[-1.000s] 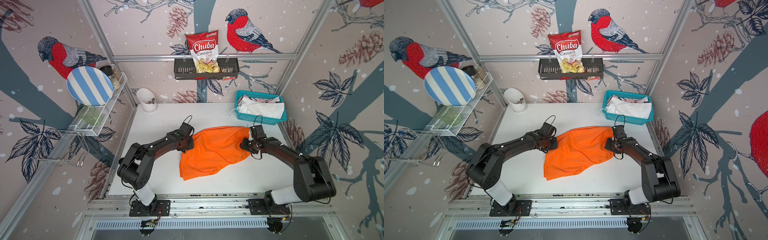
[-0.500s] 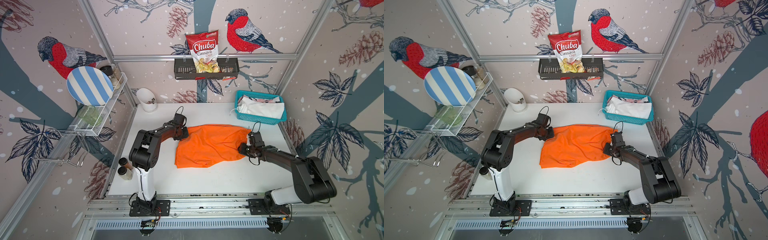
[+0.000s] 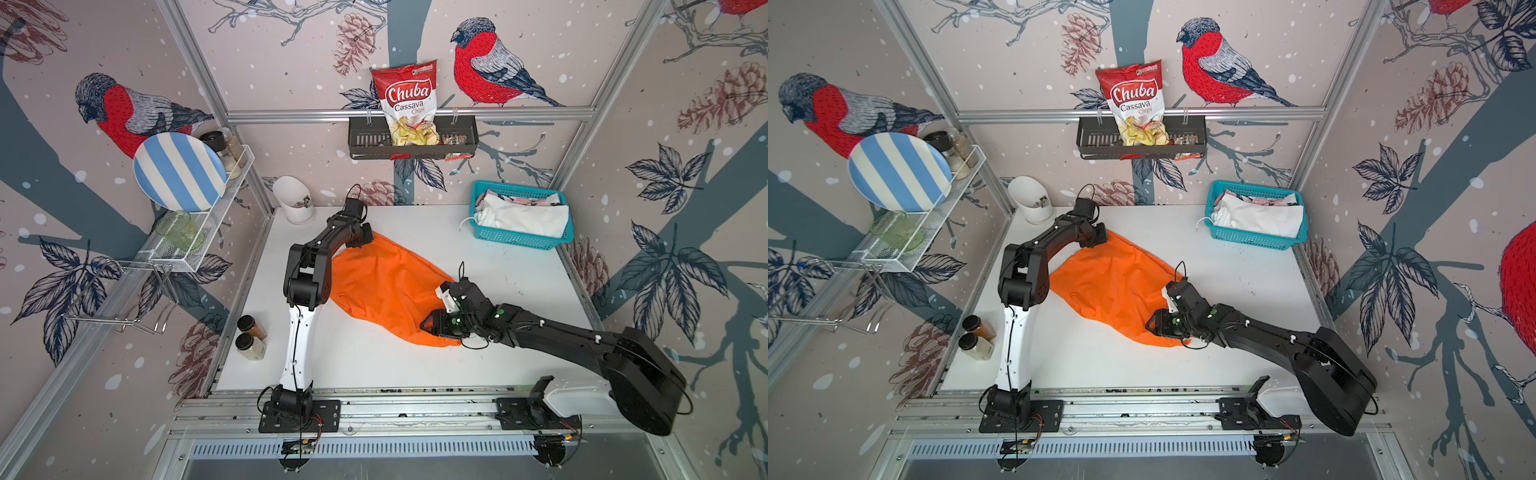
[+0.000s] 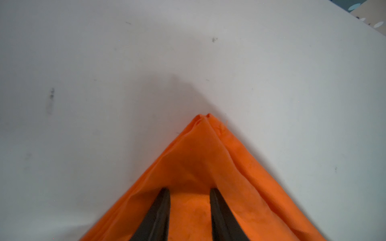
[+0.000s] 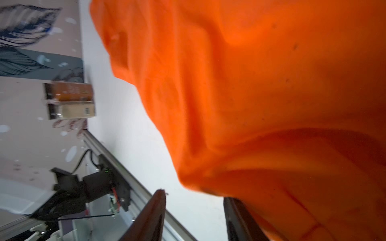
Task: Roll up the shorts
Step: Adjust the shorts at the center of the board.
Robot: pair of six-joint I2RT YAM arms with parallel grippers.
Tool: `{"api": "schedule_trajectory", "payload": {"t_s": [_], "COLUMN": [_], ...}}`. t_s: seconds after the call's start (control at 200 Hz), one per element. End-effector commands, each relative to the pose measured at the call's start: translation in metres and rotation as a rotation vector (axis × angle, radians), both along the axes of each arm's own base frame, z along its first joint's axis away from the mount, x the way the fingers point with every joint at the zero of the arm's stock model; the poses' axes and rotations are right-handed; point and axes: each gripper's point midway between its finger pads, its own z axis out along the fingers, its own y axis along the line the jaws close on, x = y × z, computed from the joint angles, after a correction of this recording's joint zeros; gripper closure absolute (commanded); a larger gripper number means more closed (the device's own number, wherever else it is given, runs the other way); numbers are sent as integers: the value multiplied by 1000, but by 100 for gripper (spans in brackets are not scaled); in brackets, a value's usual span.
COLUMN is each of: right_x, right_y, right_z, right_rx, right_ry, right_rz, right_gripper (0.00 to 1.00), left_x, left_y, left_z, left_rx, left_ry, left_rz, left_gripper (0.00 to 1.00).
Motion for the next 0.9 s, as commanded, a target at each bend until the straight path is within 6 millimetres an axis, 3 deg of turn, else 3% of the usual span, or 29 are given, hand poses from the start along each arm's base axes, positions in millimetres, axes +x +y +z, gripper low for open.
{"api": "schedule_trajectory", "payload": {"t_s": [0.0,0.035,0.135,0.28,0.345,0.435,0.505,0.605,0.75,0.895], "right_x": [12,22,53,82,88,88,85,87,97,104], "right_y": [-15,-27,-71,-118,-121,-103,-88,-89,-118,-152], "right_z": [11,17,12,-1,-11,-8,-3,-6,-43,-70], "right_rx": [-15,-22,-107,-187,-176,-103,-29,-18,-90,-238], "right_ry": [-19,-40,-68,-77,-45,-37,-44,-50,25,25], "right_rz": [-23,-57,-176,-266,-249,-161,-102,-110,-207,-308], "right_gripper": [49,49,48,48,48,49,49,49,53,58], "left_x": [2,4,0,-33,-58,-101,-139,-191,-253,-287], "left_y": [-2,-4,-14,-37,-52,-70,-79,-77,-66,-46], "left_z": [9,15,43,89,99,102,98,79,42,4], "left_rx": [-4,-18,-60,-71,-62,-44,-47,-37,-25,16], "left_ry": [0,-16,-63,-111,-102,-60,-35,38,126,199], "left_rz": [-55,-60,-77,-119,-153,-189,-212,-194,-176,-148], "left_gripper": [64,64,64,63,63,63,63,63,63,63]}}
